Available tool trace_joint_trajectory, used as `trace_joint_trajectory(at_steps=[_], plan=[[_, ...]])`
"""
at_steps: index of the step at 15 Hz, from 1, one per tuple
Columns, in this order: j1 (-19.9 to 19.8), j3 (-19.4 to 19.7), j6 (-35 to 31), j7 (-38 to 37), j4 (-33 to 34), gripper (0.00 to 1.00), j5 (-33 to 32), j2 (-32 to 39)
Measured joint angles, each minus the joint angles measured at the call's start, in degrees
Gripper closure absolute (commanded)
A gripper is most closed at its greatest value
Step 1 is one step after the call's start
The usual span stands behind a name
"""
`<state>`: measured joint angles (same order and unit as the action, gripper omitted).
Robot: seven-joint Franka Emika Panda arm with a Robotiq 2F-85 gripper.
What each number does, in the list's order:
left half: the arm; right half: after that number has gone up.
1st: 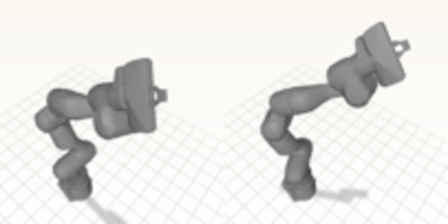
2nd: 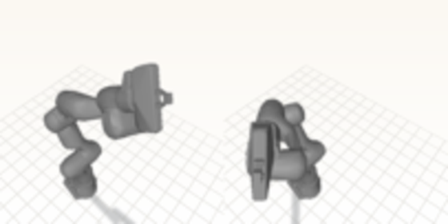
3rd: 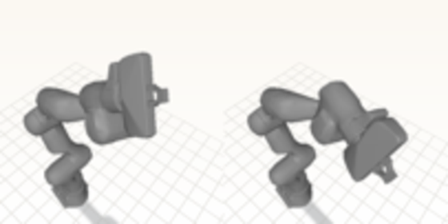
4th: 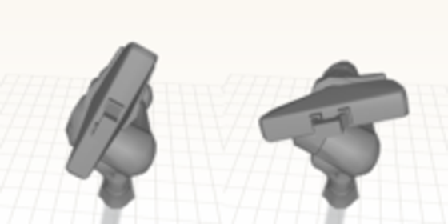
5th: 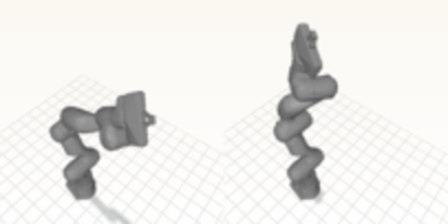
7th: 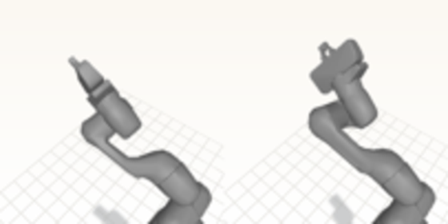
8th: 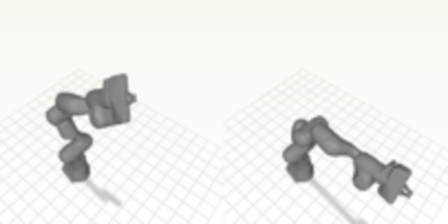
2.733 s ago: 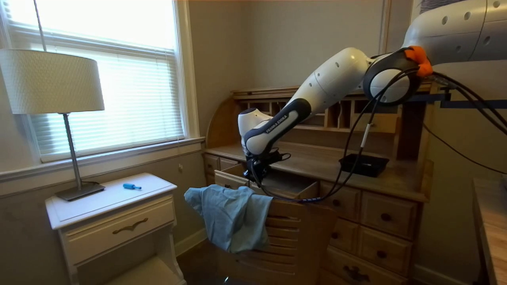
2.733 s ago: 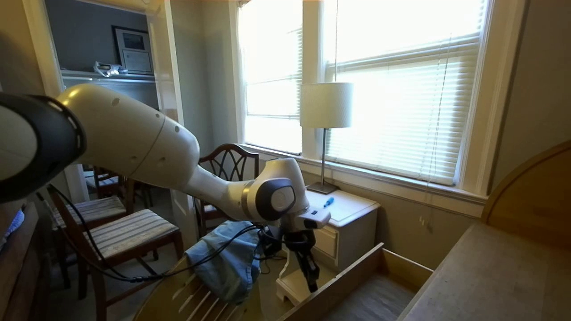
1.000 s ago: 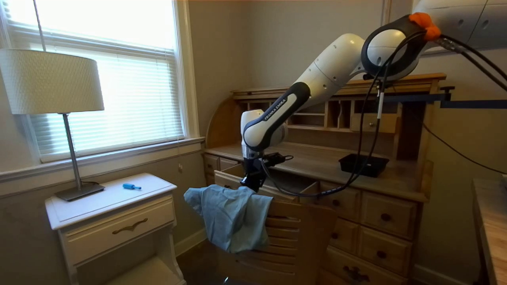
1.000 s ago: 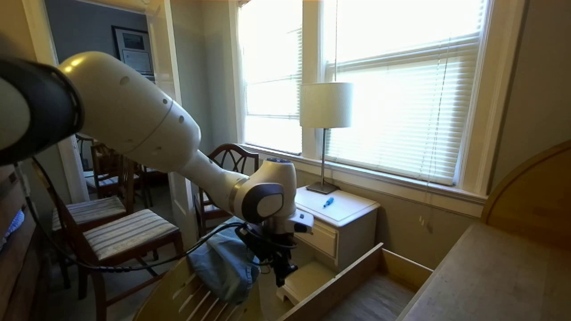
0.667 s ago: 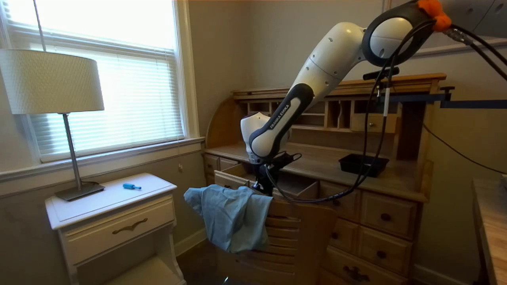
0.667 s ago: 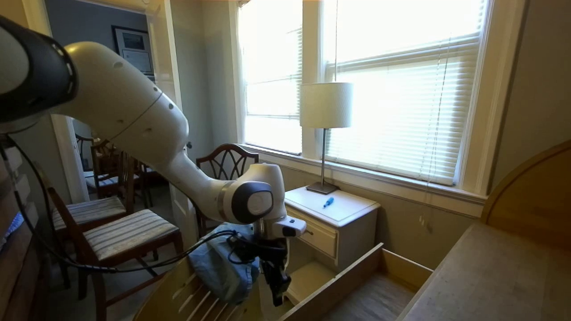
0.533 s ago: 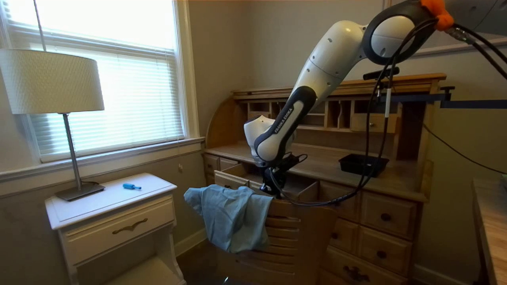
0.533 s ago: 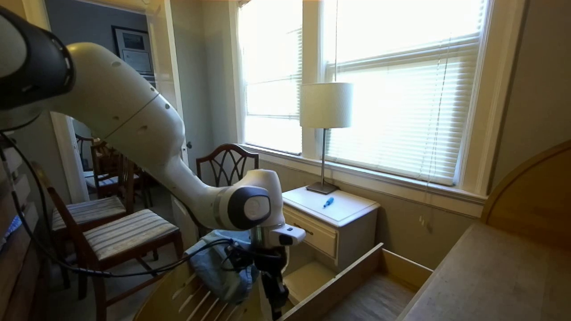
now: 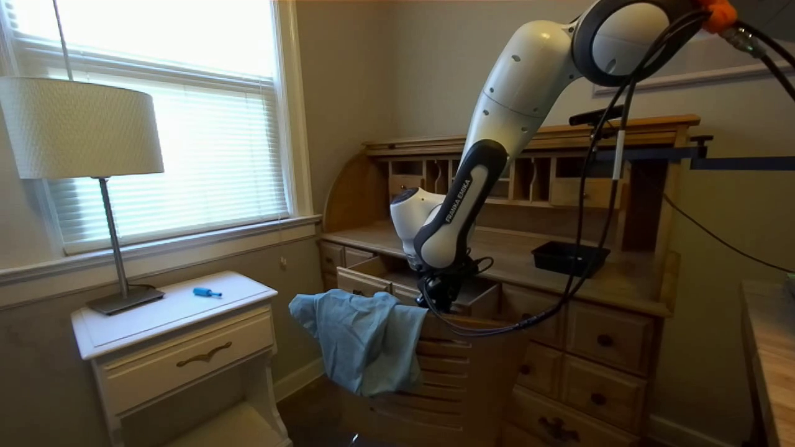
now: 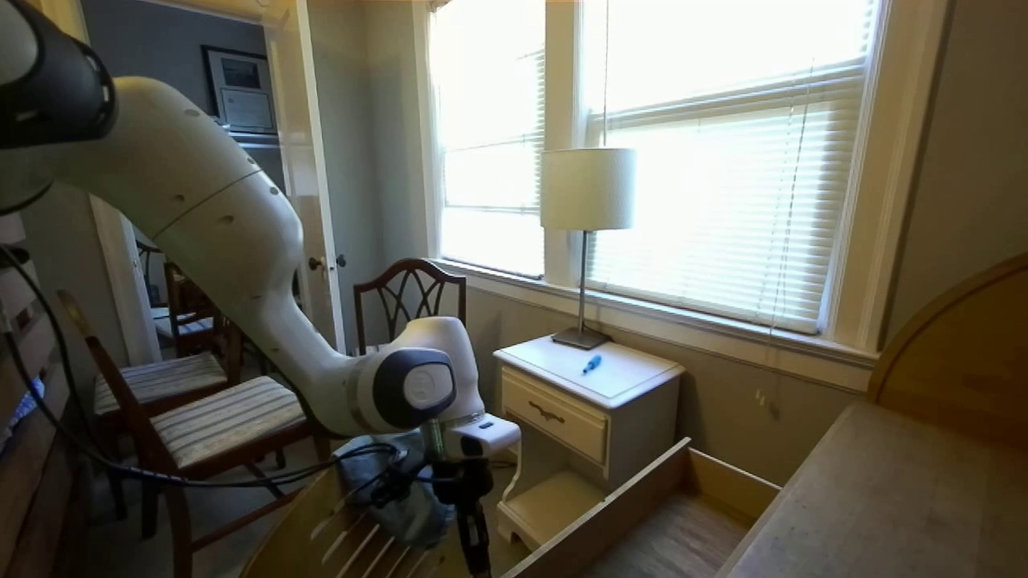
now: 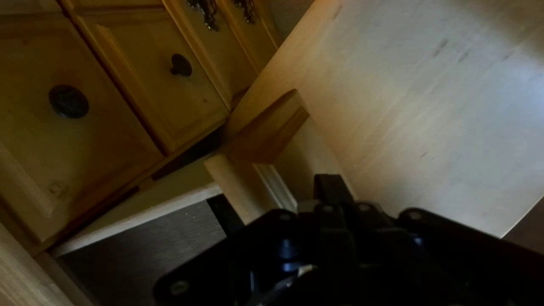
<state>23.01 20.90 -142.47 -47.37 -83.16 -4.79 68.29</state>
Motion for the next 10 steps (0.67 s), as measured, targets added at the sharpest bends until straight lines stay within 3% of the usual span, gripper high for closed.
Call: trace_joint_trajectory(at_steps=[5,10], plan=[[1.58,1.08,1.2,-8.67,-1.03,1.0,0.0,-0.4],[1.36,2.18,0.89,-12.3,-2.29,1.0,-0.31,-2.25]])
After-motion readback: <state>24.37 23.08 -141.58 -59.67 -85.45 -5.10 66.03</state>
